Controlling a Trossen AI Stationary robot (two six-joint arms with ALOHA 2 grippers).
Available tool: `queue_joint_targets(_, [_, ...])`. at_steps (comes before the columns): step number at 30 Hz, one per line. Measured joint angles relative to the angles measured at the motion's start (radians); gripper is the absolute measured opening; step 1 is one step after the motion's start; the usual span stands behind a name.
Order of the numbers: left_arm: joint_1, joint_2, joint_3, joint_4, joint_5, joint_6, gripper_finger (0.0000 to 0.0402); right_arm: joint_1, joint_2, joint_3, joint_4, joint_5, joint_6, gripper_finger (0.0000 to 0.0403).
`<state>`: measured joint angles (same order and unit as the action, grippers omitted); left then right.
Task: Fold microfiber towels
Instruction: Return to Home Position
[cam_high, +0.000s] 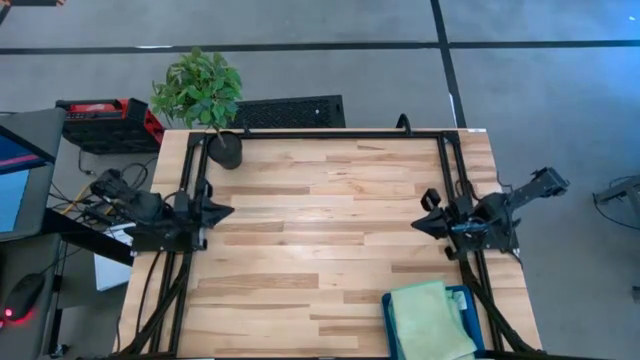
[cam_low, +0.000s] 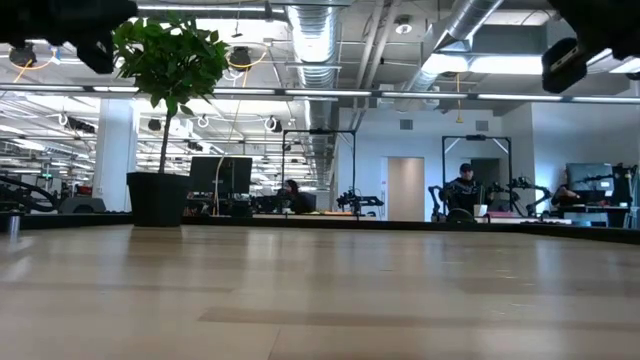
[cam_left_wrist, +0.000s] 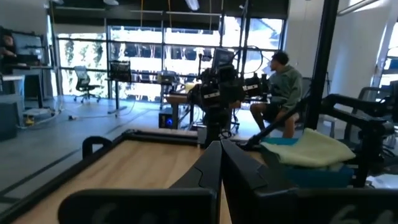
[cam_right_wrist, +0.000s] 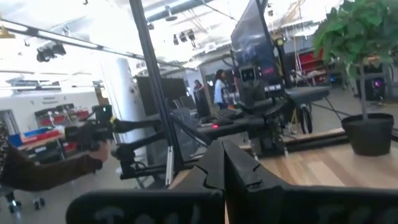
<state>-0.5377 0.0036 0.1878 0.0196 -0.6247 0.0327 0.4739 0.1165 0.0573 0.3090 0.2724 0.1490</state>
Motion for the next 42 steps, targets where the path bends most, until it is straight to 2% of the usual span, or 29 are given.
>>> queue_joint_targets(3, [0.0,0.0,-0.03,0.0,0.0,-0.032,0.0,-0.026,-0.001,-0.043,0.051,-0.023,0.0,0.0012])
queue_joint_targets(7, [0.0,0.0,-0.086,0.005,-0.001,-0.044,0.0,-0.058,0.003,-0.051,0.021,-0.04,-0.001,0.0012])
queue_joint_targets(11, [0.0,0.0,-0.175,0.077,-0.005,-0.053,0.0,-0.081,0.007,-0.051,0.014,-0.091,-0.062,0.0012])
queue_joint_targets(17, [0.001,0.016,-0.175,0.068,0.008,-0.095,0.0,-0.097,0.007,-0.051,0.013,-0.145,-0.071,0.0012])
queue_joint_targets(26, [0.001,0.016,-0.175,0.065,-0.031,-0.134,0.0,-0.095,0.007,-0.051,-0.016,-0.144,-0.071,0.0012])
queue_joint_targets(42, [0.001,0.016,-0.175,0.062,-0.034,-0.098,0.0,-0.095,0.007,-0.052,-0.018,-0.141,-0.071,0.0012])
